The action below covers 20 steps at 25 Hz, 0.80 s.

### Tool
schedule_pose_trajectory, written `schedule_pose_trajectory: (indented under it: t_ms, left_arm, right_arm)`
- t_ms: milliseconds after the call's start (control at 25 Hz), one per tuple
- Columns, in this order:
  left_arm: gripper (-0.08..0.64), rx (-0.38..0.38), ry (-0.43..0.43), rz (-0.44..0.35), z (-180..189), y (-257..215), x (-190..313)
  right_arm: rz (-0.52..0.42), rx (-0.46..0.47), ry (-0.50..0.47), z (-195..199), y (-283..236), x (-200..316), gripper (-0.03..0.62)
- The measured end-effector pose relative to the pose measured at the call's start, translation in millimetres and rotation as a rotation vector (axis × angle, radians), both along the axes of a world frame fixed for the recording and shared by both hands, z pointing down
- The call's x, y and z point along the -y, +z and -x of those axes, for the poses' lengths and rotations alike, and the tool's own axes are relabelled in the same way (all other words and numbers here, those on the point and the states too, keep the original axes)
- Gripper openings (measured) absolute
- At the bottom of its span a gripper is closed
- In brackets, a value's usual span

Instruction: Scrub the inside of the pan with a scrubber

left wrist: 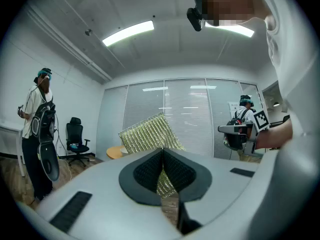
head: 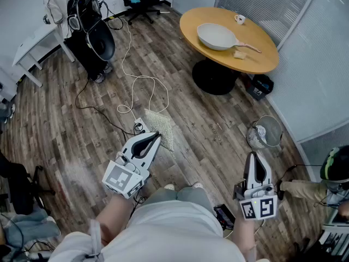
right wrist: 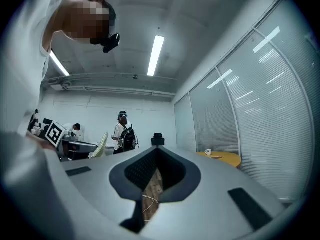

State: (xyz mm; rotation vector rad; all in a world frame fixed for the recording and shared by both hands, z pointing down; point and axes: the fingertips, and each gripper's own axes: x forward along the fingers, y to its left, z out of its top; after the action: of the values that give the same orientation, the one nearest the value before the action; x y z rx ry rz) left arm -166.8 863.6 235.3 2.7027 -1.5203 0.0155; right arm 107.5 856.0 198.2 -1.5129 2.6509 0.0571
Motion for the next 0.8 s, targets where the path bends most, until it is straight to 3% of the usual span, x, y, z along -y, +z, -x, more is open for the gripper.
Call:
schedule_pose_trajectory:
  t_ms: [800]
  left_arm:
    - [0.017, 0.010, -0.014, -0.038, -1.6, -13.0, 14.4]
  right_arm:
    - [-0.016, 0.030, 0.020, 7.9, -7.4, 6.2, 0.020]
